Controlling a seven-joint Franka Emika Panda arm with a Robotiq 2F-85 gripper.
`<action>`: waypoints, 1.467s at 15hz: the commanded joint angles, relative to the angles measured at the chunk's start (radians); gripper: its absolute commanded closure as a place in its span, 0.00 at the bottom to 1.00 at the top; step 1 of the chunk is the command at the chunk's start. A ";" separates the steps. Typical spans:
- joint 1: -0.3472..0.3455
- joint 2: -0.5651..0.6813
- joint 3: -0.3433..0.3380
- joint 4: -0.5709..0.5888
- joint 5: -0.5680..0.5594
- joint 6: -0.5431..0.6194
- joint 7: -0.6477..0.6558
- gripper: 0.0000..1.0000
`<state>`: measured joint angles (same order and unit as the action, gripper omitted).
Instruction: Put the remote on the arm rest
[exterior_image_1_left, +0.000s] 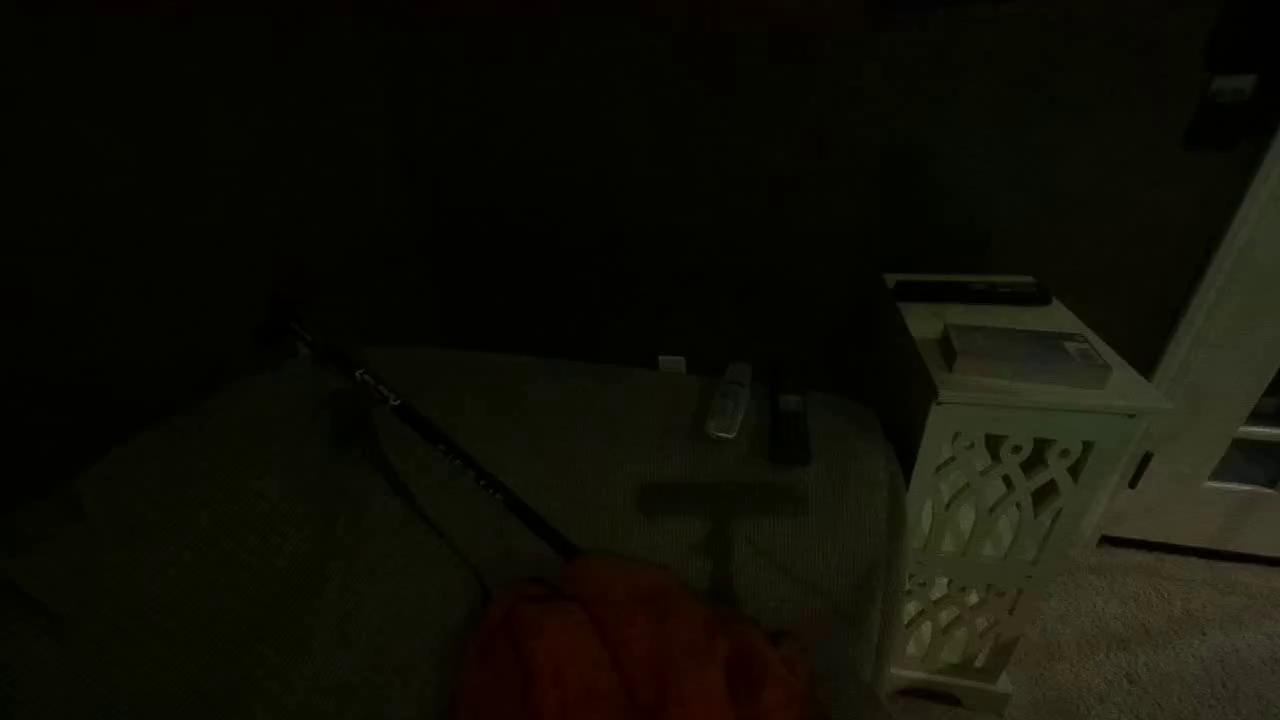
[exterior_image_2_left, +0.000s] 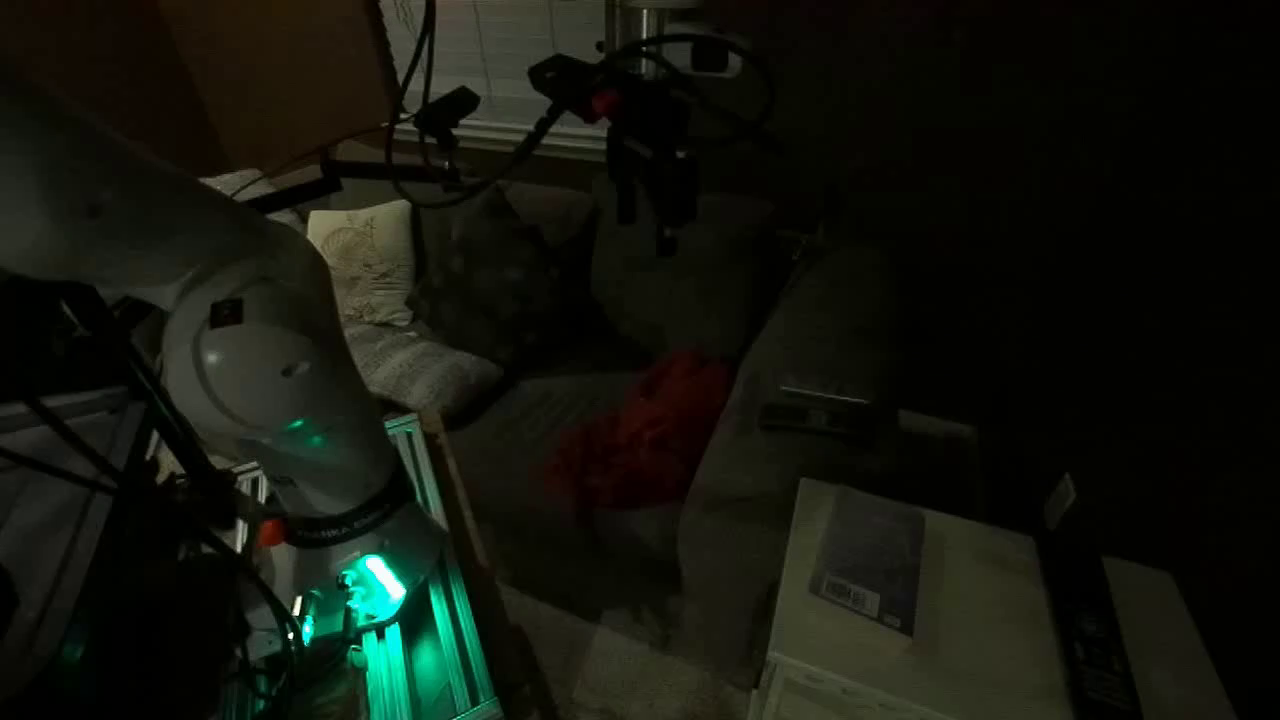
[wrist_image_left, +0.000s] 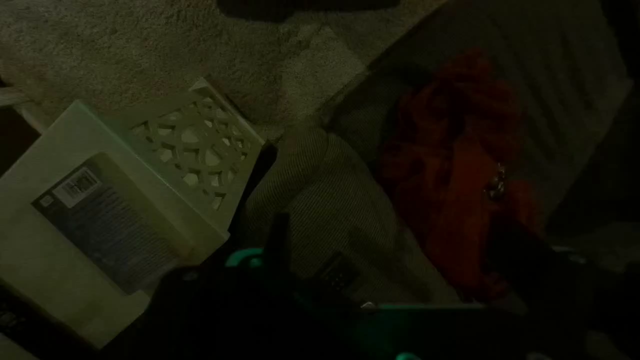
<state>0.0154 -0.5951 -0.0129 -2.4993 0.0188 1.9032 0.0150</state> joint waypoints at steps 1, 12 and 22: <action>-0.006 0.000 0.005 0.002 0.003 -0.002 -0.003 0.00; -0.031 0.012 -0.015 -0.013 -0.034 0.194 -0.032 0.00; -0.126 0.377 -0.239 0.325 -0.159 0.312 -0.449 0.00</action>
<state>-0.1054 -0.3839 -0.2006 -2.3719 -0.1342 2.3423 -0.2949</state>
